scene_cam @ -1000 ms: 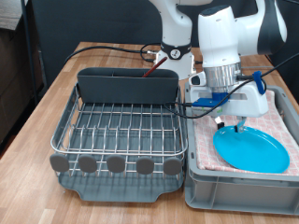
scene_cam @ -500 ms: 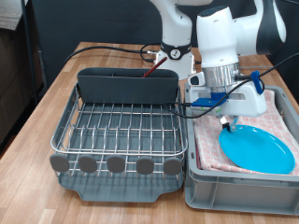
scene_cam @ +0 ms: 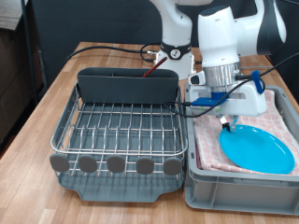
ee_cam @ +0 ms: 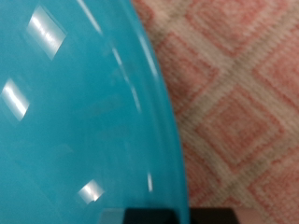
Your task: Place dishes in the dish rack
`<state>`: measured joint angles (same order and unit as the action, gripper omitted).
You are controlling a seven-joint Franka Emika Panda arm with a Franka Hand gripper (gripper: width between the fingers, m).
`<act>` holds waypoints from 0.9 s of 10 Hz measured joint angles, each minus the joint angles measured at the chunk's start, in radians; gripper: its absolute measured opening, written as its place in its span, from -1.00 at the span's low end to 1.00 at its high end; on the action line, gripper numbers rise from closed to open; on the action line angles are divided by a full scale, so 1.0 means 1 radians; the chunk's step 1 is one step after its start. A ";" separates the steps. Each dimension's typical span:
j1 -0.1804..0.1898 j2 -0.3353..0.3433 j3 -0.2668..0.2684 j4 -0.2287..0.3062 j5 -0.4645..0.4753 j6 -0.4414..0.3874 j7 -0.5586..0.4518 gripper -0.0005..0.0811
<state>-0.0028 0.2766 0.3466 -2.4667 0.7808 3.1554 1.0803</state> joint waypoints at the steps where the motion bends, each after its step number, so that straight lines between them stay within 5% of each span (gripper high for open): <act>1: 0.041 -0.004 -0.044 -0.003 -0.028 -0.003 0.032 -0.90; 5: 0.231 -0.051 -0.261 -0.020 -0.197 -0.051 0.201 -0.92; 9: 0.439 -0.119 -0.528 -0.032 -0.541 -0.145 0.513 -0.93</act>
<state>0.4360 0.1573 -0.1816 -2.4982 0.2400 3.0105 1.5931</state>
